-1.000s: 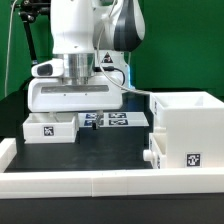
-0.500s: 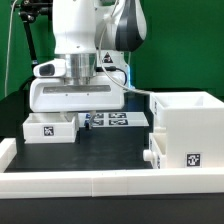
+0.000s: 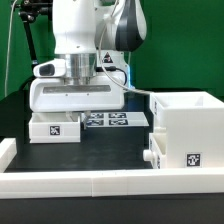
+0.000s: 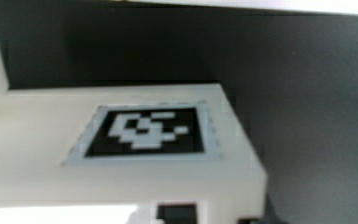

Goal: Assemble drawer

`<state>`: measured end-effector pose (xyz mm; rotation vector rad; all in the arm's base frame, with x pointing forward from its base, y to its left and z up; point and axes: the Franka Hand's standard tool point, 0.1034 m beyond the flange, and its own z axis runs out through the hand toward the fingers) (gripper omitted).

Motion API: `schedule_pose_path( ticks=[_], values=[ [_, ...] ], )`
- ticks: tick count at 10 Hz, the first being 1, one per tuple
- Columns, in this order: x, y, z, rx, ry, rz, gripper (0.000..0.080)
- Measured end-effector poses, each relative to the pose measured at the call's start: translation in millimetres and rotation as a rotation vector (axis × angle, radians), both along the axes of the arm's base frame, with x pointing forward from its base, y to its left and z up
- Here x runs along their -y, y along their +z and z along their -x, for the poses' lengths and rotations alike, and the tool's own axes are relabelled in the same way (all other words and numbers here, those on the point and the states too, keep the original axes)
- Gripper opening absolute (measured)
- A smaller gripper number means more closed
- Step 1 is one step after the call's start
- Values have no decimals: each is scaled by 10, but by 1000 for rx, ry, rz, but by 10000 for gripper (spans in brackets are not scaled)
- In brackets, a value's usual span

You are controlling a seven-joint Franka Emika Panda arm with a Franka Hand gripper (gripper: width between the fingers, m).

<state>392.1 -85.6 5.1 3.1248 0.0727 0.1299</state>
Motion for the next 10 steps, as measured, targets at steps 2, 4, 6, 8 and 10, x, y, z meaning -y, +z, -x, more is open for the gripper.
schedule_pose_path(
  ticks=[2, 4, 6, 8, 10],
  values=[
    [0, 0, 0, 0, 0, 0, 41],
    [-28, 11, -7, -5, 7, -3, 41],
    [-238, 230, -113, -20, 73, -22, 41],
    [-271, 494, -261, -37, 116, -48, 41],
    [-325, 539, -307, -27, 154, -42, 41]
  ],
)
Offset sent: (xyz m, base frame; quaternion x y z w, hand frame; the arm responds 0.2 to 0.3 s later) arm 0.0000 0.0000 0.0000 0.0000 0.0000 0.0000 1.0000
